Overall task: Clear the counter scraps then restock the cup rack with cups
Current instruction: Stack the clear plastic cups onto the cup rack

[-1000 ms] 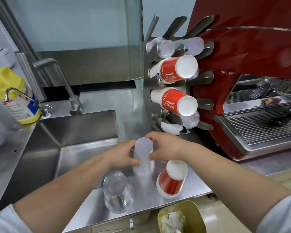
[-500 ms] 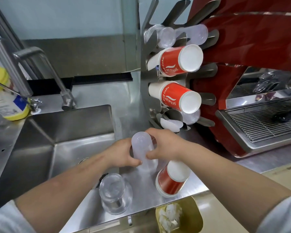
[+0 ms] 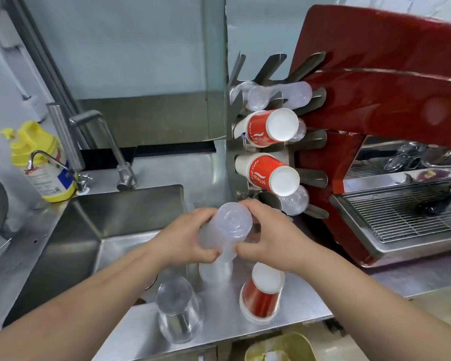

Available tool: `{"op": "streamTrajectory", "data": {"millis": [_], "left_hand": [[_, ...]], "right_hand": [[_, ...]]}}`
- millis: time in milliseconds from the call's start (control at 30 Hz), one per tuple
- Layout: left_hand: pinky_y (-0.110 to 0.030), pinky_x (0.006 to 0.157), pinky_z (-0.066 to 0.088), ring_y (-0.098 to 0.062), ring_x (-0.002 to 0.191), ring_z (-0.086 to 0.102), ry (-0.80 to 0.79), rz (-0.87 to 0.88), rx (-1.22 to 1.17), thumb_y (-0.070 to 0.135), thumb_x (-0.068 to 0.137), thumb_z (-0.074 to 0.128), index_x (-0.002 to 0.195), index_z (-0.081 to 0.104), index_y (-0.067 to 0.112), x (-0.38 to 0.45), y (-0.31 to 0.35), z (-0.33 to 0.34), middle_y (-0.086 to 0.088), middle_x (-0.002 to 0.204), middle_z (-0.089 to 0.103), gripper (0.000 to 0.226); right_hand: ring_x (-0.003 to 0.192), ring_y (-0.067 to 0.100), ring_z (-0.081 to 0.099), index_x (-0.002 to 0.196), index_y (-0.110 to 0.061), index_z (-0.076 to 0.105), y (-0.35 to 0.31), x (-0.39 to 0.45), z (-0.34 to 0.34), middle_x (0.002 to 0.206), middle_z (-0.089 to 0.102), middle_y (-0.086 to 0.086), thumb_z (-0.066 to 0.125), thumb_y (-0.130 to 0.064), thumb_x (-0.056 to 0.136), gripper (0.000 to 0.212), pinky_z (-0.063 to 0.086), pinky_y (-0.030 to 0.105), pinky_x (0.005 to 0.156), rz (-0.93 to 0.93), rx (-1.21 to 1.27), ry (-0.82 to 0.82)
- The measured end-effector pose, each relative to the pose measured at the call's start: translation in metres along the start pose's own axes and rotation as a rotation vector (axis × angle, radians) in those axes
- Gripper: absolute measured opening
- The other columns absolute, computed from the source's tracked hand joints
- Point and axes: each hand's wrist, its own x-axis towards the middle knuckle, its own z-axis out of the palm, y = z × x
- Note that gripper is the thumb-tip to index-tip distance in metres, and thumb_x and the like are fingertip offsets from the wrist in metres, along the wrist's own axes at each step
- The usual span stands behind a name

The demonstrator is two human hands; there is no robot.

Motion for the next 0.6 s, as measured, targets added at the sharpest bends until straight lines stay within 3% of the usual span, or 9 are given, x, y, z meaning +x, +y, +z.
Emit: {"op": "streamTrajectory", "data": {"millis": [100,200,400,600], "left_hand": [[-0.023,0.094,0.045,0.003,0.108,0.053,-0.004,-0.005,0.041,0.045,0.06,0.072,0.127,0.05,0.038,-0.005,0.005,0.005,0.023,0.118,0.057,0.071],[-0.021,0.095,0.045,0.005,0.108,0.053,0.015,-0.036,0.015,0.036,0.062,0.077,0.128,0.051,0.037,-0.009,0.005,0.012,0.023,0.118,0.057,0.071],[-0.018,0.089,0.045,0.005,0.105,0.057,0.018,-0.104,-0.081,0.031,0.064,0.075,0.122,0.054,0.04,-0.018,-0.002,0.027,0.029,0.112,0.062,0.063],[-0.021,0.086,0.048,0.009,0.1,0.056,-0.02,-0.181,-0.079,0.033,0.065,0.077,0.105,0.048,0.059,-0.014,-0.017,0.036,0.035,0.104,0.059,0.056]], "right_hand": [[0.096,0.001,0.059,0.114,-0.032,0.052,0.003,-0.008,0.005,0.104,0.059,-0.017,0.073,-0.024,0.067,0.052,0.051,0.025,0.081,-0.014,-0.02,-0.014],[0.095,0.004,0.059,0.115,-0.03,0.052,0.009,-0.007,0.011,0.105,0.059,-0.014,0.071,-0.028,0.066,0.053,0.054,0.032,0.083,-0.014,-0.022,-0.022],[0.104,0.009,0.056,0.119,-0.031,0.05,0.015,0.005,0.019,0.113,0.057,-0.009,0.07,-0.032,0.067,0.056,0.052,0.033,0.087,0.023,-0.113,-0.119],[0.111,0.016,0.054,0.126,-0.025,0.048,0.018,0.019,0.027,0.12,0.057,-0.003,0.07,-0.034,0.071,0.06,0.049,0.039,0.092,0.029,-0.232,-0.185]]}}
